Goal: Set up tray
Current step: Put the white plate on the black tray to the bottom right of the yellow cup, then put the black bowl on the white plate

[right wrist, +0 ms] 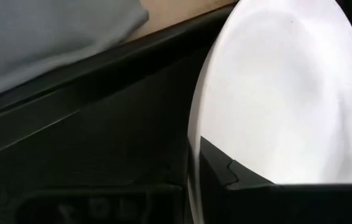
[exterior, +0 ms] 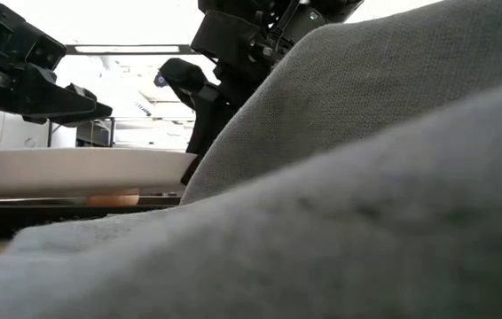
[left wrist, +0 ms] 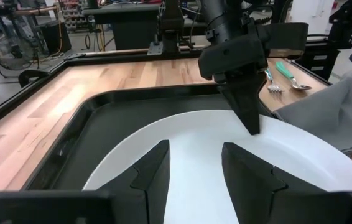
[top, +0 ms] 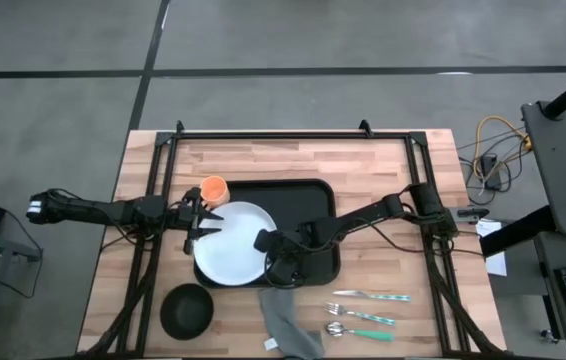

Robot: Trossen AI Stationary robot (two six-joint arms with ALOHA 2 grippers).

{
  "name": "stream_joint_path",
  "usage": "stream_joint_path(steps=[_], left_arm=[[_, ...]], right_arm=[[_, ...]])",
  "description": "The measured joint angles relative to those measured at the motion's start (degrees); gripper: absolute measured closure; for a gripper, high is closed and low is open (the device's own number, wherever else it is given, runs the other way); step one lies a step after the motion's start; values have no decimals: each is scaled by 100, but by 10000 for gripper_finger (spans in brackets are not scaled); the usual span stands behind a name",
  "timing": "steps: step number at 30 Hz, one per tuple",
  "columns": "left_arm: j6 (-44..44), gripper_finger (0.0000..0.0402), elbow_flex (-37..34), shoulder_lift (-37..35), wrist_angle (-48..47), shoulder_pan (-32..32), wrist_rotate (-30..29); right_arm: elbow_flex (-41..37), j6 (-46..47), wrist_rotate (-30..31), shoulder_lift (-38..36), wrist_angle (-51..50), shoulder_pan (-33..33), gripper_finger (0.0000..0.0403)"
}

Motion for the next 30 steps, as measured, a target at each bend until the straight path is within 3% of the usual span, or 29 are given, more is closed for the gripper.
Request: stream_joint_path(steps=[17, 23, 30], left_arm=[[0, 274, -2, 2, 0, -2, -1], [0, 274, -2, 2, 1, 0, 1], [0, 274, -2, 2, 1, 0, 0]], right_arm=[[-12, 167, -5, 0, 150, -66, 320], [-12, 299, -415, 0, 286, -65, 288], [-12, 330, -446, 0, 325, -61, 264]])
